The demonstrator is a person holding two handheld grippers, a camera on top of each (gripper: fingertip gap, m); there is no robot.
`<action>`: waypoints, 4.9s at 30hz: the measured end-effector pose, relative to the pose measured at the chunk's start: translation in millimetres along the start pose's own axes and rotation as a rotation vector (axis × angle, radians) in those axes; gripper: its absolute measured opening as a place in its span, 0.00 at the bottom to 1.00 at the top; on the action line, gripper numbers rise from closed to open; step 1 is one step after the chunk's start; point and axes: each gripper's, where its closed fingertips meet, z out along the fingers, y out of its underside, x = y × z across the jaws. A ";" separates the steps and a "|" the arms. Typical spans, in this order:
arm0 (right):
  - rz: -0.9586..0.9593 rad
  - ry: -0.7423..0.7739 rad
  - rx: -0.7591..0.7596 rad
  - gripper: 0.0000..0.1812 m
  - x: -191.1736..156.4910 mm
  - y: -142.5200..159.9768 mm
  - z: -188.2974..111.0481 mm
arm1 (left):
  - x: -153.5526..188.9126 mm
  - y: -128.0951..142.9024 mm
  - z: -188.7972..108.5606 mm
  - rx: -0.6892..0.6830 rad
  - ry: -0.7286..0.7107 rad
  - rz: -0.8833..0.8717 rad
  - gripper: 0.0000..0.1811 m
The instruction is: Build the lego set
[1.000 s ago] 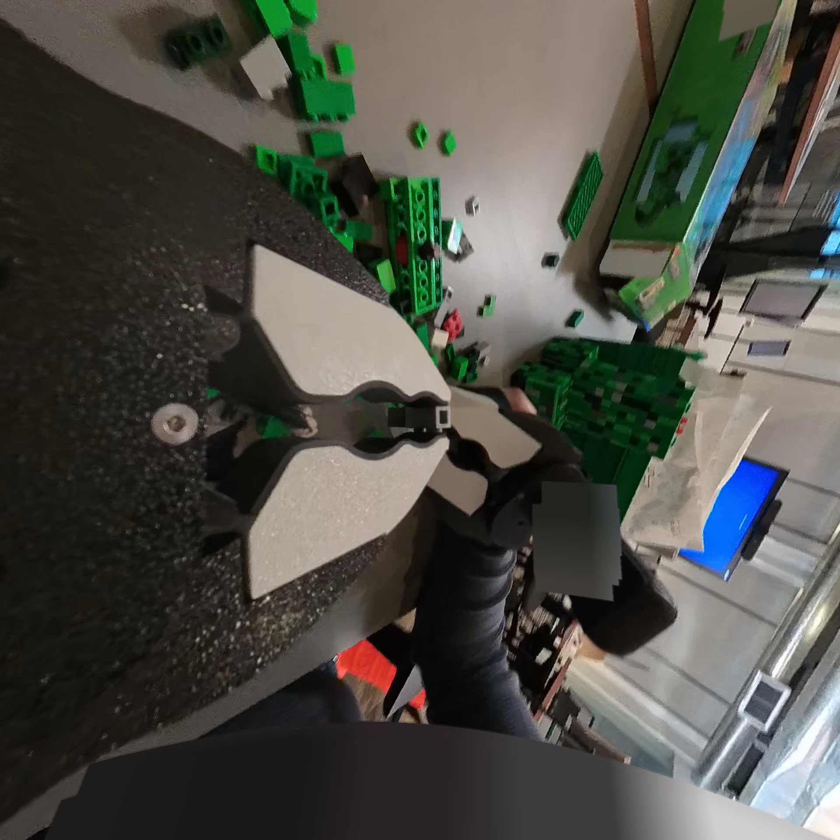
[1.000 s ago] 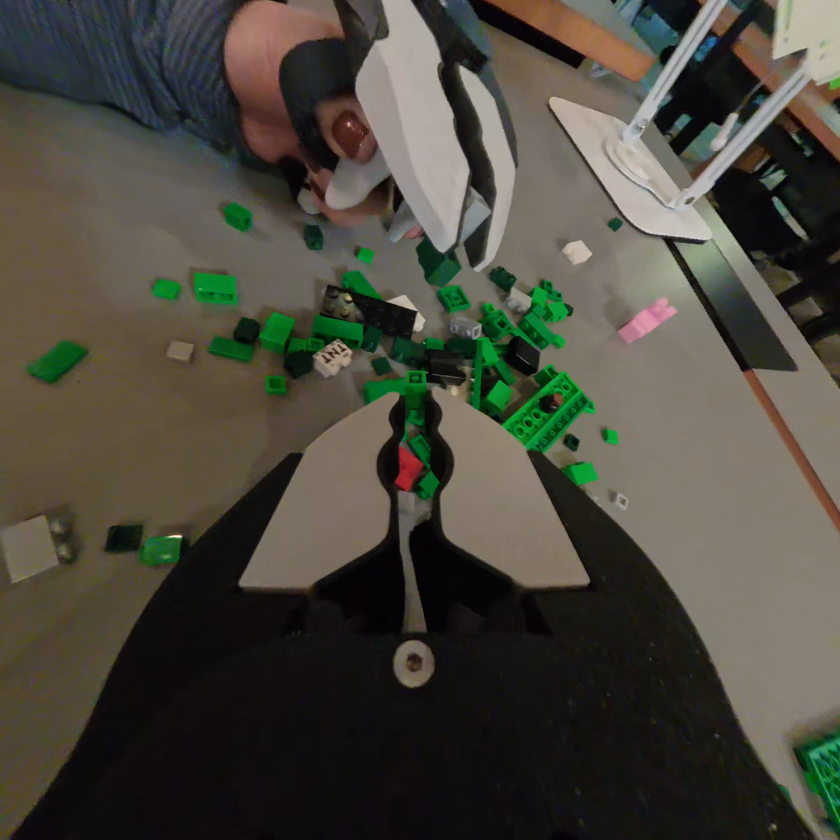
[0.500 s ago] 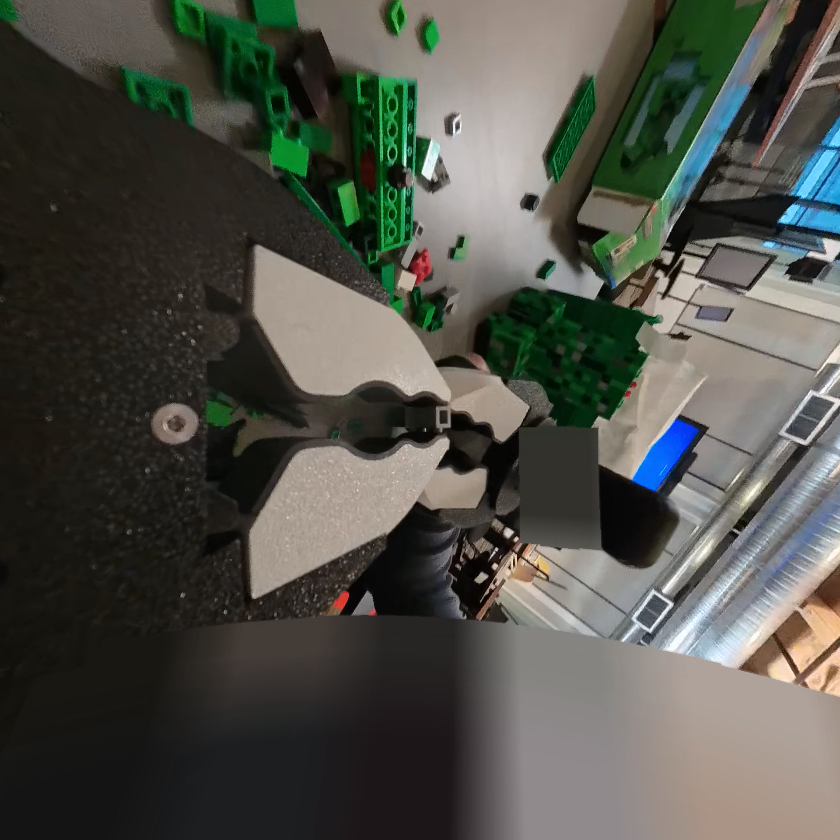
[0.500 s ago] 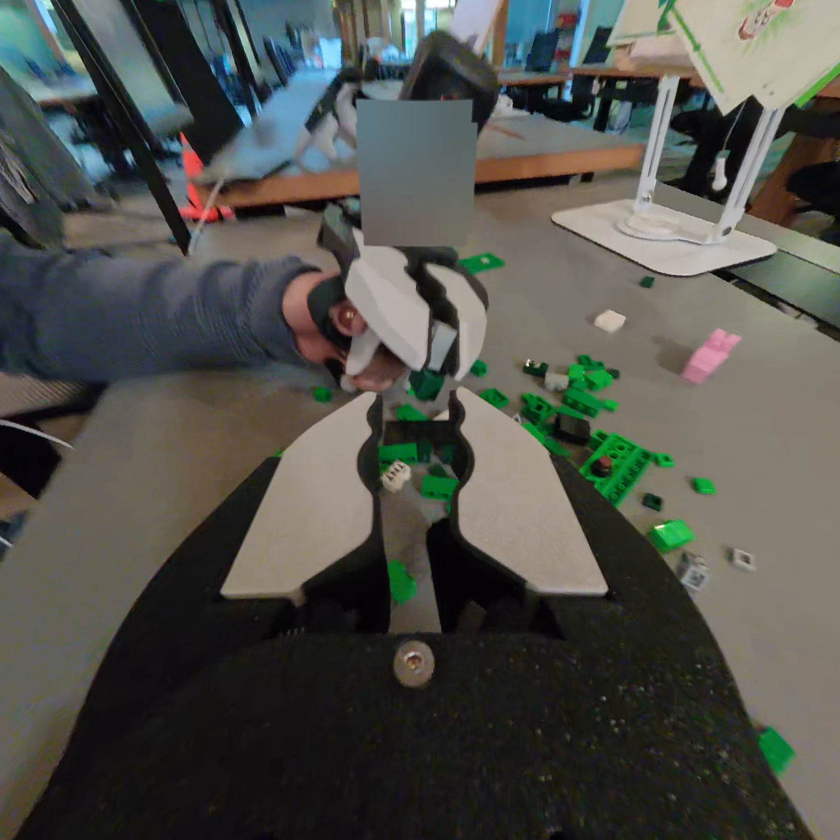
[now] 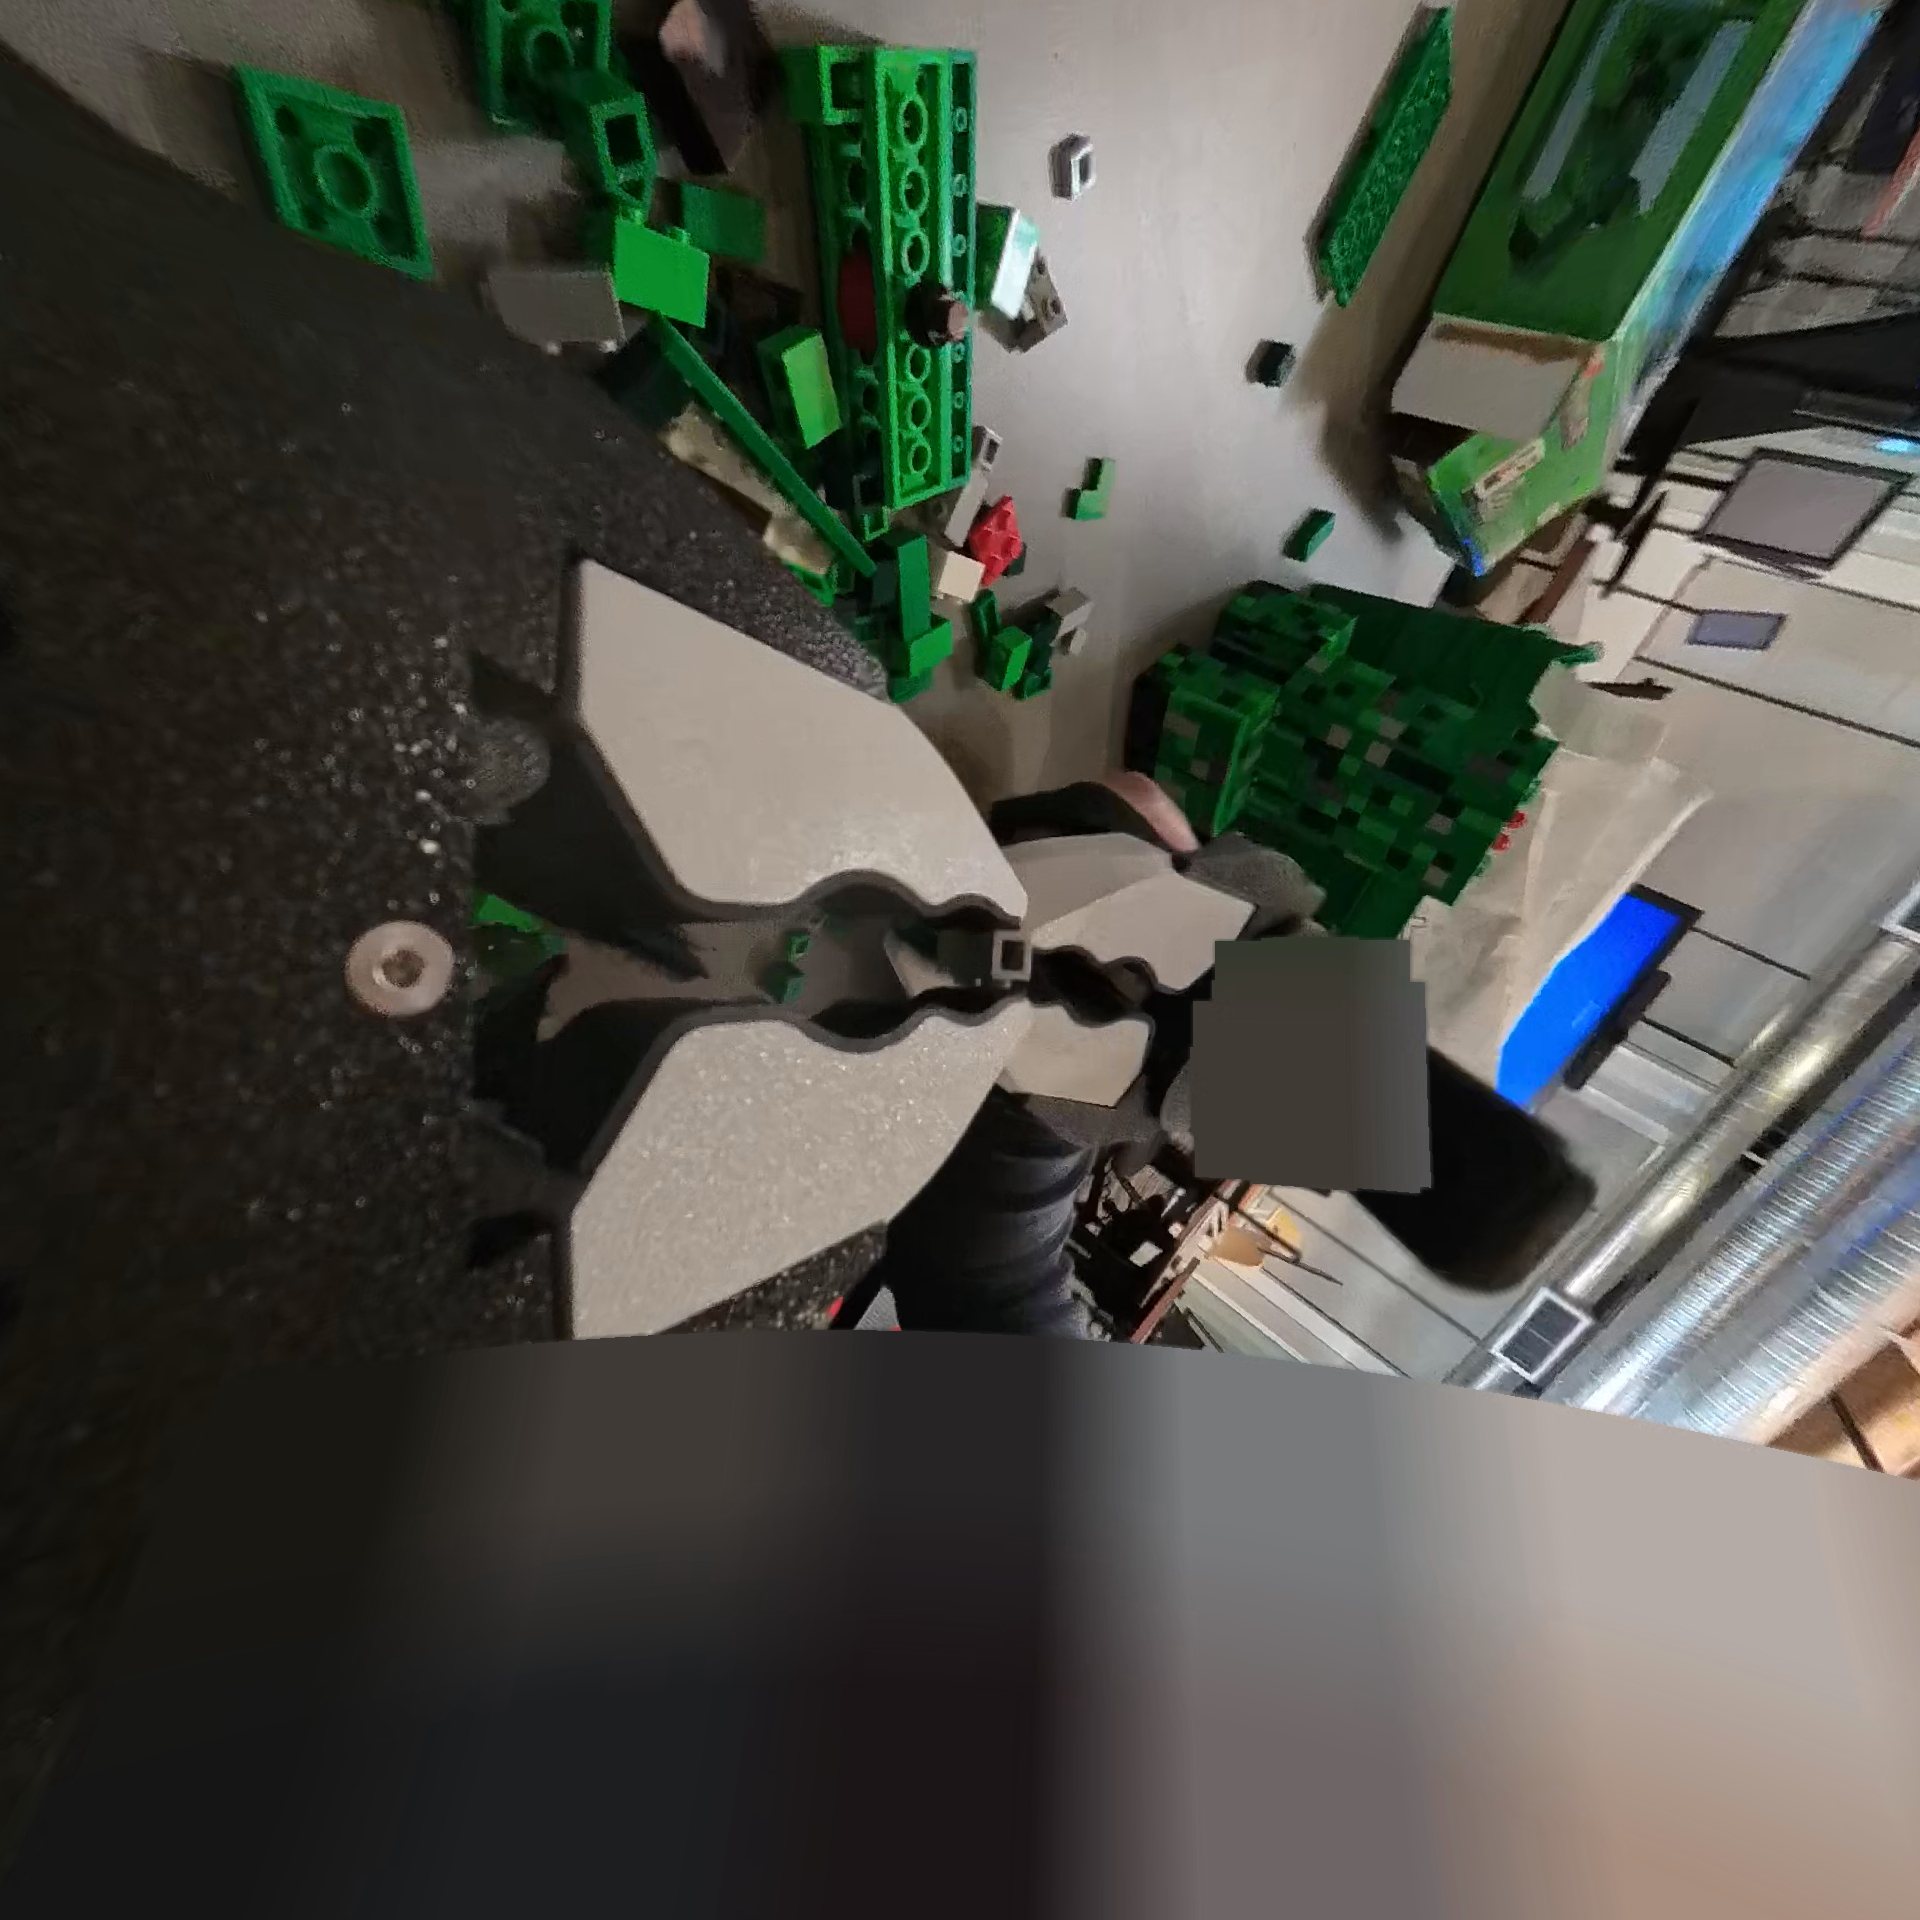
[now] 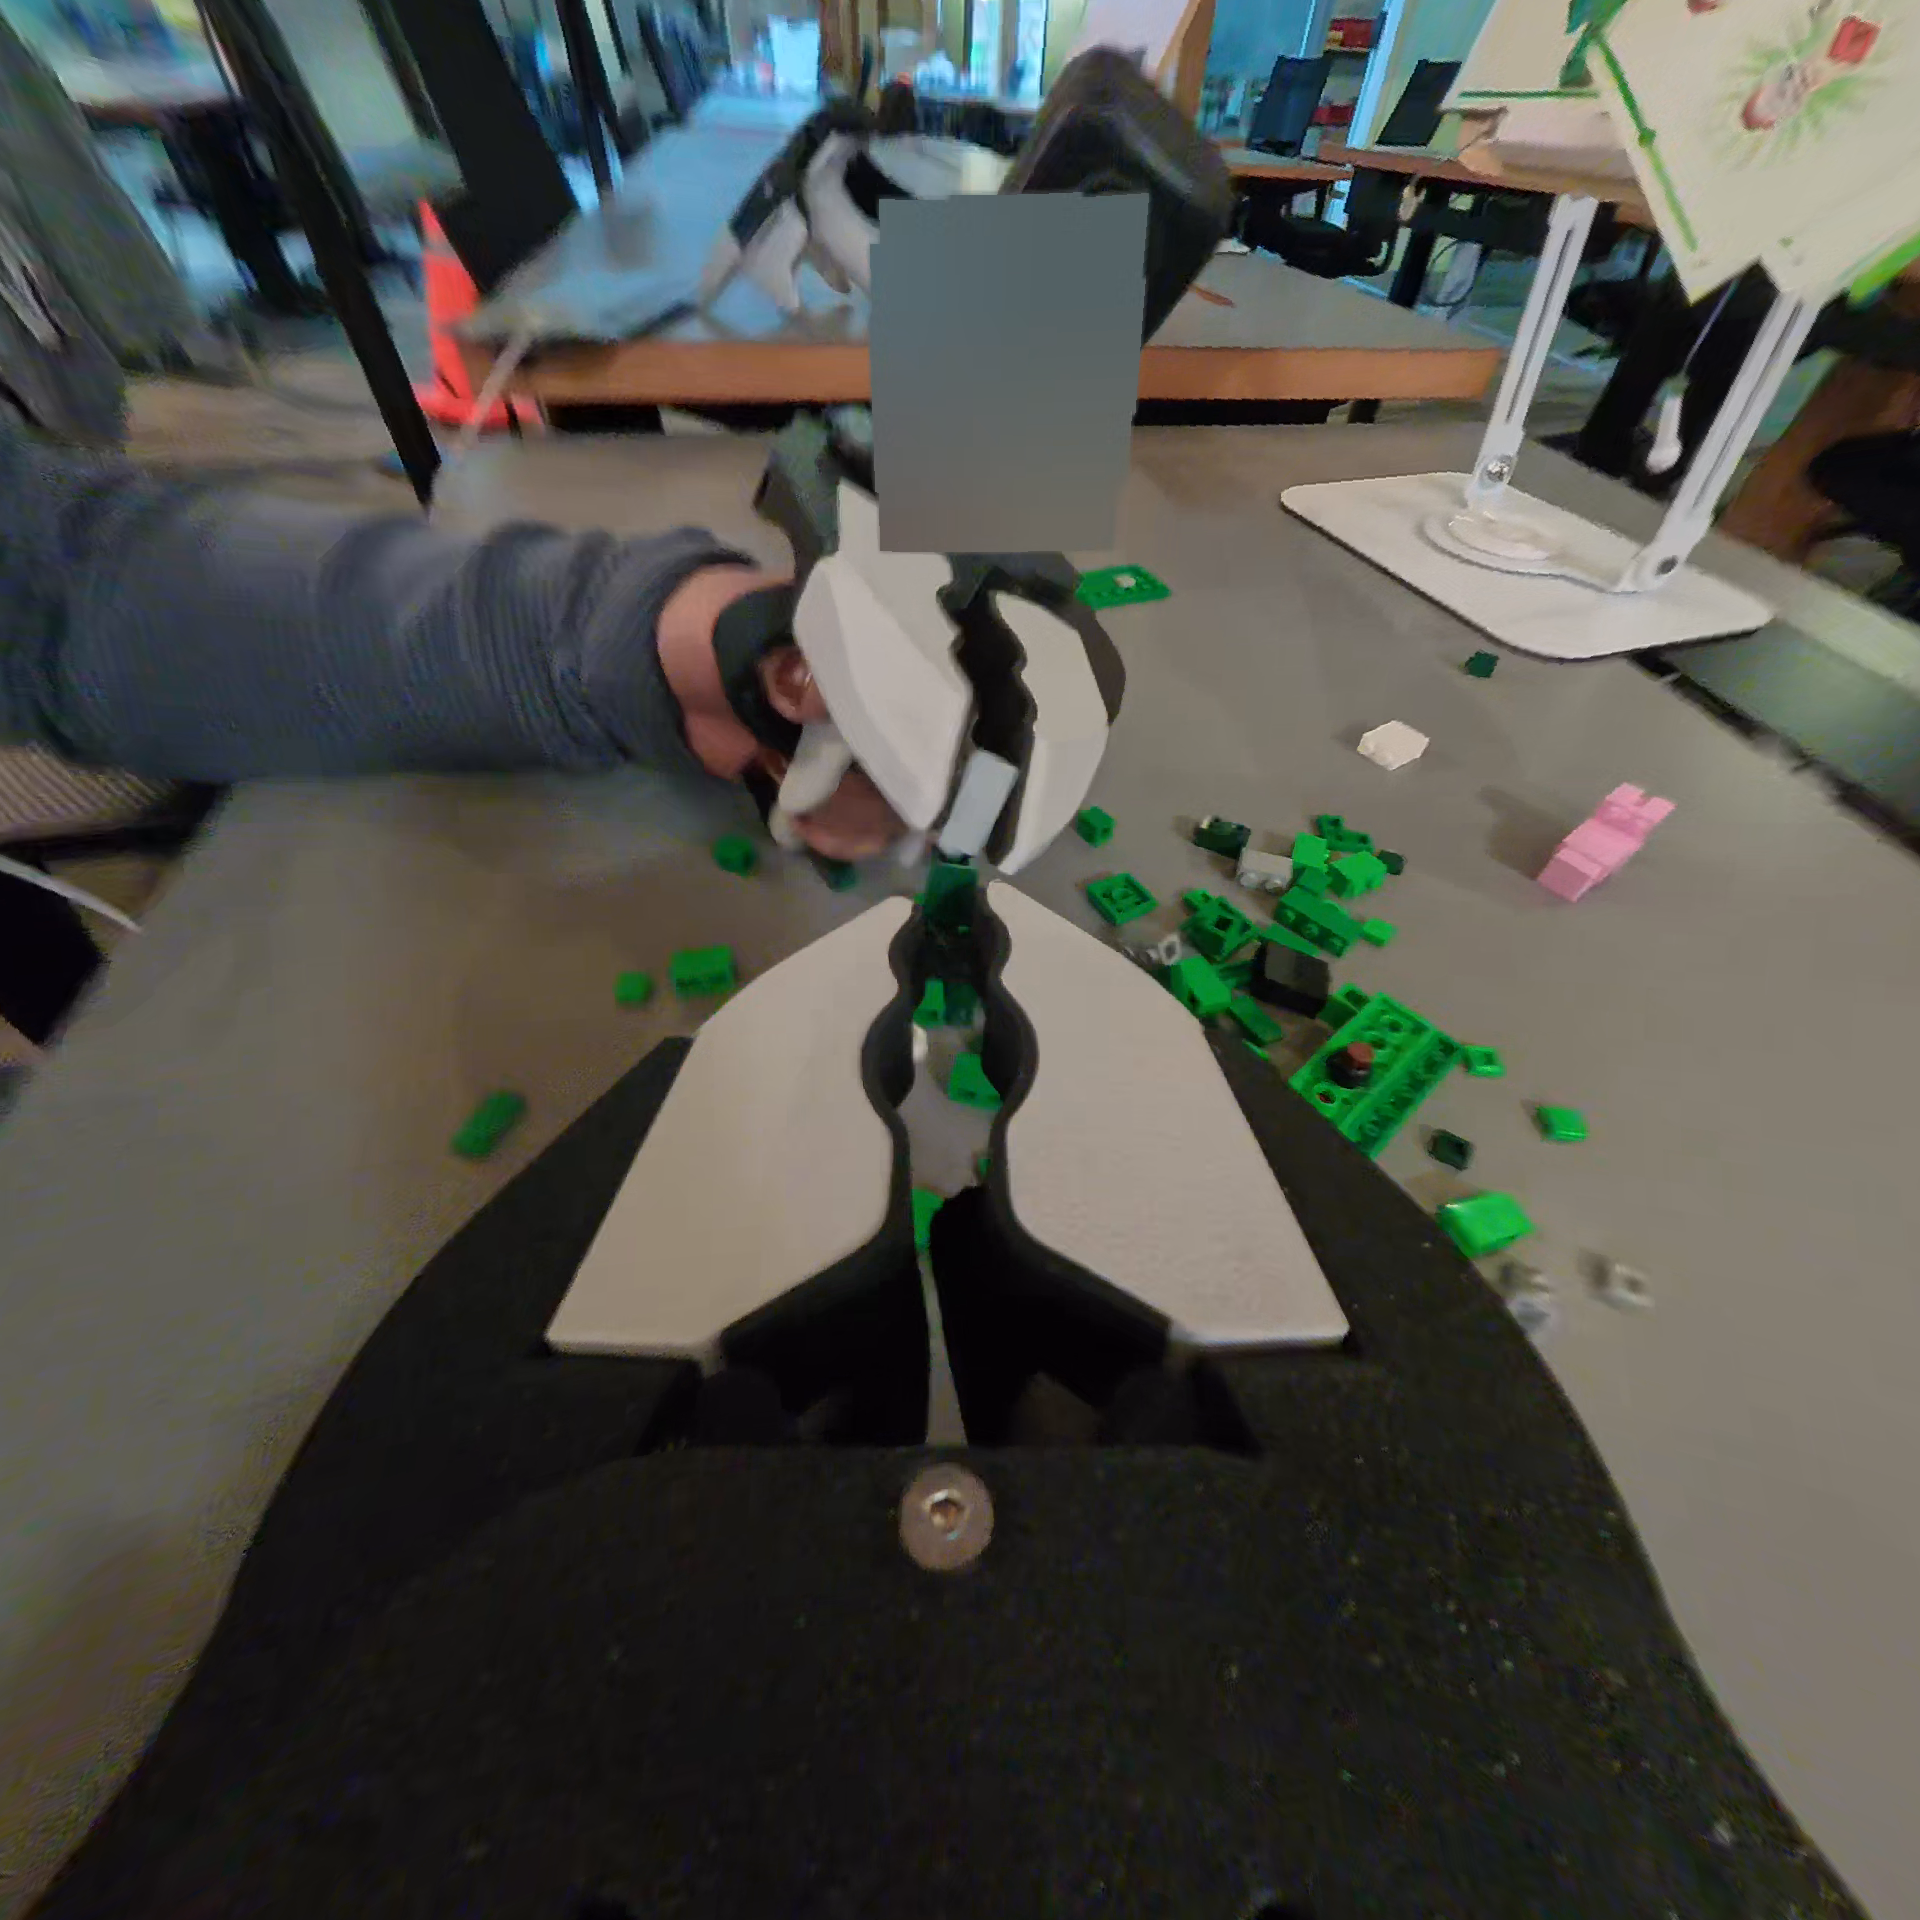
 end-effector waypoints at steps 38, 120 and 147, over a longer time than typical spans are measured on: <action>0.223 0.437 -0.515 0.27 77.4 59.1 0.0 | -74.2 -29.5 -90.3 0.150 -0.663 -0.021 0.19; -0.494 0.431 -0.249 0.02 44.3 13.9 25.5 | -60.5 -20.0 -55.8 0.112 -0.504 0.011 0.08; -0.214 0.300 0.036 0.02 33.0 -29.0 2.5 | -39.3 5.6 -15.9 -0.067 -0.367 0.027 0.09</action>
